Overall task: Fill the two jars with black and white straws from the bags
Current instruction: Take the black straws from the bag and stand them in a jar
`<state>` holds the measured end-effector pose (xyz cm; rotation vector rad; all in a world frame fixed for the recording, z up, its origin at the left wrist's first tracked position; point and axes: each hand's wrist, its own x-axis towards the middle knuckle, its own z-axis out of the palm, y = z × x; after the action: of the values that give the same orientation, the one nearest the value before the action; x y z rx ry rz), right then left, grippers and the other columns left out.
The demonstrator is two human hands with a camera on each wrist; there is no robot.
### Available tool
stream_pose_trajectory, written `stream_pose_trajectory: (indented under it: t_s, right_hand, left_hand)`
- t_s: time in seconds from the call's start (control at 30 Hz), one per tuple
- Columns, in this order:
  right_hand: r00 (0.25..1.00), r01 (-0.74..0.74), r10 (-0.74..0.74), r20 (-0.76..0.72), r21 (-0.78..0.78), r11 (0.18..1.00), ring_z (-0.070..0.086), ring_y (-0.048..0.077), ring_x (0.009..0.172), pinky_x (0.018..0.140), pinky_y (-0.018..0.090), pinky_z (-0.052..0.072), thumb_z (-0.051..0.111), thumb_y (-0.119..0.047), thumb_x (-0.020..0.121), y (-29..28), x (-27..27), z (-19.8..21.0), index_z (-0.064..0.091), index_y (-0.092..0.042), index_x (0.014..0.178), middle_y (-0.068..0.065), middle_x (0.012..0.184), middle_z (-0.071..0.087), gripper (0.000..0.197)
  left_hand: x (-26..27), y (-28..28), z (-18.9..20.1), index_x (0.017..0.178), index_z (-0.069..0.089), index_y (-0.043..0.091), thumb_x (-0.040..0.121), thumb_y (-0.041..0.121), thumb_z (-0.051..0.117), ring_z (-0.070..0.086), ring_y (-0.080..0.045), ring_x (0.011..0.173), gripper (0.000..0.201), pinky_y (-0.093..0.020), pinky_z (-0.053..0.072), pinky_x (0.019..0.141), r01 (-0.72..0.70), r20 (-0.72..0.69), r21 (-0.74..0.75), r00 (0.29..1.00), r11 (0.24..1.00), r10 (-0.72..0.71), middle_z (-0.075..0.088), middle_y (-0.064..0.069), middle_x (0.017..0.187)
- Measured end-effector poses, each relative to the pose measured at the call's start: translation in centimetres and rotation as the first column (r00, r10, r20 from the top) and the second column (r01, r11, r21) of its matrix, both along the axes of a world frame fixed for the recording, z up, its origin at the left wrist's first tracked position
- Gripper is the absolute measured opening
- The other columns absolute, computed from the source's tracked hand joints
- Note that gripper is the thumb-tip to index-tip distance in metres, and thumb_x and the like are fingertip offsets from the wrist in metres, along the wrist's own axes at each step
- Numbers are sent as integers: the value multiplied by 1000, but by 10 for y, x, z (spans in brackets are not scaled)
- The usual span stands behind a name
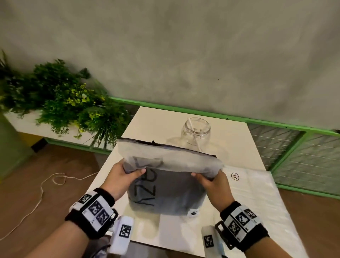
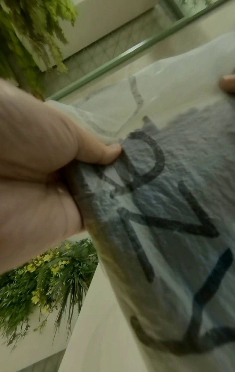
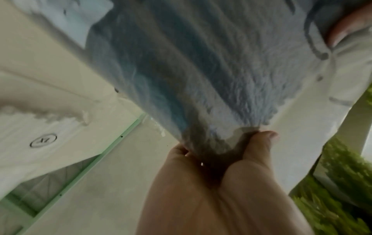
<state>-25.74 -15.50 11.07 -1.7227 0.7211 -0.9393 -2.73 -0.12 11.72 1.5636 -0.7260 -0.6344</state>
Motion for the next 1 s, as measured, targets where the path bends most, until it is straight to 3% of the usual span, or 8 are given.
stream_pose_trajectory:
  t_s: [0.13,0.27,0.4,0.5,0.7,0.8,0.93,1.0]
  right_hand:
    - [999,-12,15,-45,66,998,64,-9,79,68,5,44,73,-9,82,-1,14,0,67,0,98,-6,87,71,19]
    - [998,6,-1,-63,75,997,63,-7,74,69,7,44,67,-6,87,-8,18,10,68,-14,85,-7,81,70,8]
    - [995,-11,-7,102,182,983,63,13,83,78,26,49,64,-20,91,-13,21,28,68,-8,93,2,88,71,14]
    - [981,-12,-34,192,231,973,52,18,77,73,33,41,65,-39,87,-14,25,42,67,-13,79,1,77,63,27]
    - [962,21,-74,261,199,980,58,7,61,54,19,45,57,-3,92,-16,27,60,56,-14,84,-8,65,66,14]
    - [970,14,-58,235,185,983,59,5,64,60,18,49,55,0,93,-16,22,64,61,-10,88,-7,69,67,13]
    - [978,8,-55,202,227,974,54,12,65,66,27,46,54,7,90,-15,20,70,62,-10,83,-3,67,62,20]
    - [980,-13,-39,193,258,966,52,15,65,67,29,44,52,11,87,-13,21,75,61,-9,79,2,68,60,24]
  left_hand:
    - [7,8,6,97,66,17,80,2,69,65,8,83,23,-7,47,75,0,43,1,999,1000,0,72,21,80]
    - [13,12,13,94,65,23,87,5,60,62,15,78,20,-4,44,73,-54,70,-32,996,998,56,68,30,74]
    - [15,16,28,88,66,15,85,11,64,66,-2,77,5,-13,50,70,-128,21,-121,991,984,132,72,12,77]
    - [20,18,36,75,58,11,82,22,68,56,-18,70,17,-30,46,68,-198,-21,-159,980,967,197,62,-7,76]
    - [34,24,48,86,61,-1,71,44,72,53,-22,80,48,-42,43,80,-242,11,-174,969,955,247,59,-16,85]
    - [39,25,47,89,61,12,81,34,71,59,-28,86,25,-45,46,85,-262,66,-114,961,958,270,62,-11,88]
    - [15,12,64,116,54,24,83,21,65,42,-28,119,34,-41,32,102,-492,469,-71,752,868,464,48,-4,115]
    - [-18,1,80,116,55,27,81,27,59,38,-19,120,35,-38,27,105,-335,688,-197,622,921,374,47,-1,123]
